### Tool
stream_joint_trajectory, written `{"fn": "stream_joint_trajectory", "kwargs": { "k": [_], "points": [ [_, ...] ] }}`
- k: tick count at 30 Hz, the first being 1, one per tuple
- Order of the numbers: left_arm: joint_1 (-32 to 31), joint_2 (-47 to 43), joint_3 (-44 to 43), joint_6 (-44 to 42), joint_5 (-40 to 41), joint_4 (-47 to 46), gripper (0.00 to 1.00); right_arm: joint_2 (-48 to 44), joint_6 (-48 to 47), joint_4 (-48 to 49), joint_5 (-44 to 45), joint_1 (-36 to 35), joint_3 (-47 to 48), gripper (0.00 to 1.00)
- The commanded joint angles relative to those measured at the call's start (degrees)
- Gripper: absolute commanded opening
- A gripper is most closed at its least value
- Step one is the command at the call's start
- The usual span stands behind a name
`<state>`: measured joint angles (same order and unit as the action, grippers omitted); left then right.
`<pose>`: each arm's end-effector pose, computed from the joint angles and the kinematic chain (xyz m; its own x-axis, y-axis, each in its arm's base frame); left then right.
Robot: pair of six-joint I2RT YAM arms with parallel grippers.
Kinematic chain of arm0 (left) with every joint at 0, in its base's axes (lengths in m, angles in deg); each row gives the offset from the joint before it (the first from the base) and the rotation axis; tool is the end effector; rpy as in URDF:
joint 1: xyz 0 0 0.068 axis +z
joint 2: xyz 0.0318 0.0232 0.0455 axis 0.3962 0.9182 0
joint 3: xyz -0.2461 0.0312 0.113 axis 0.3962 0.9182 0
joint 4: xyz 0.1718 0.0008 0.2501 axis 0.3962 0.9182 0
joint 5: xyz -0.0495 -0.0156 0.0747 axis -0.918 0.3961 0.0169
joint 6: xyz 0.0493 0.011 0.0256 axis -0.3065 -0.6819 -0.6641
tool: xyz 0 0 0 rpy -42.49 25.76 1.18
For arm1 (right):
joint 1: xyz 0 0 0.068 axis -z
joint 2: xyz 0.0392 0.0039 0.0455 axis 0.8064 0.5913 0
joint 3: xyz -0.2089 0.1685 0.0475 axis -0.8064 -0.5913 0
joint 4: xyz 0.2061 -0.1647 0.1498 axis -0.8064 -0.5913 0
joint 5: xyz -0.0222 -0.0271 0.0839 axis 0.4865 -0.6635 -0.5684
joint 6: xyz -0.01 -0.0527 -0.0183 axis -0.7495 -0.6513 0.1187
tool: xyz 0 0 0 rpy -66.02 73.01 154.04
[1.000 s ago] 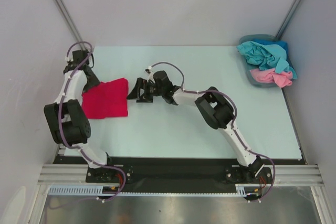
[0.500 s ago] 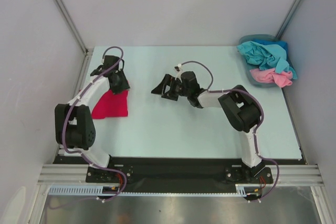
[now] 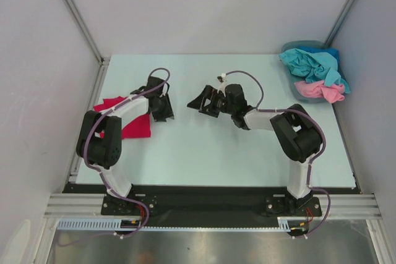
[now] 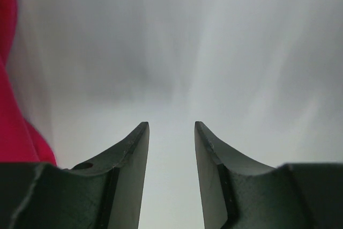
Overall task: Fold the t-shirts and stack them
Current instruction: Neatly place the folded tshirt to the corner
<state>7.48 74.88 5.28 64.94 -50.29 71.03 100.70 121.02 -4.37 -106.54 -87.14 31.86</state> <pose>0.3780 -0.1088 0.1602 -0.8785 -0.2808 -0.3865 -0.1864 0.9464 -0.2637 0.3675 0.2622 0.1424 -0.8048 0.3063 -0.5084 -0.3348 0.4730 0.8150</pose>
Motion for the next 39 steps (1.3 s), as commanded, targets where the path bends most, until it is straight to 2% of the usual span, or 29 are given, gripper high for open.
{"fn": "stream_joint_trajectory", "kwargs": {
  "k": [1, 7, 18, 24, 26, 39],
  "points": [
    [-0.14, 0.39, 0.89, 1.38, -0.20, -2.26, 0.44, -4.10, -0.60, 3.43, -0.12, 1.04, -1.38, 1.00],
    [0.30, 1.18, 1.15, 0.86, 1.65, 0.02, 0.44, -6.03, -0.78, 4.05, -0.39, 2.45, -3.05, 1.00],
    [5.65, 1.53, 5.11, -1.87, 1.47, -1.11, 0.44, -7.44, 2.12, 10.11, -1.79, 4.82, -7.00, 1.00],
    [7.42, 3.20, 5.99, -1.61, 1.47, -0.15, 0.43, -8.94, 2.47, 10.64, -2.05, 5.35, -6.83, 1.00],
    [7.94, 3.81, 6.16, -1.69, 1.65, 0.11, 0.40, -9.37, 2.74, 10.64, -2.14, 5.44, -6.74, 1.00],
    [10.85, 0.21, 7.13, -3.98, 5.51, 6.00, 0.39, -9.99, 4.14, 11.34, -2.32, 5.96, -4.90, 1.00]
  ]
}}
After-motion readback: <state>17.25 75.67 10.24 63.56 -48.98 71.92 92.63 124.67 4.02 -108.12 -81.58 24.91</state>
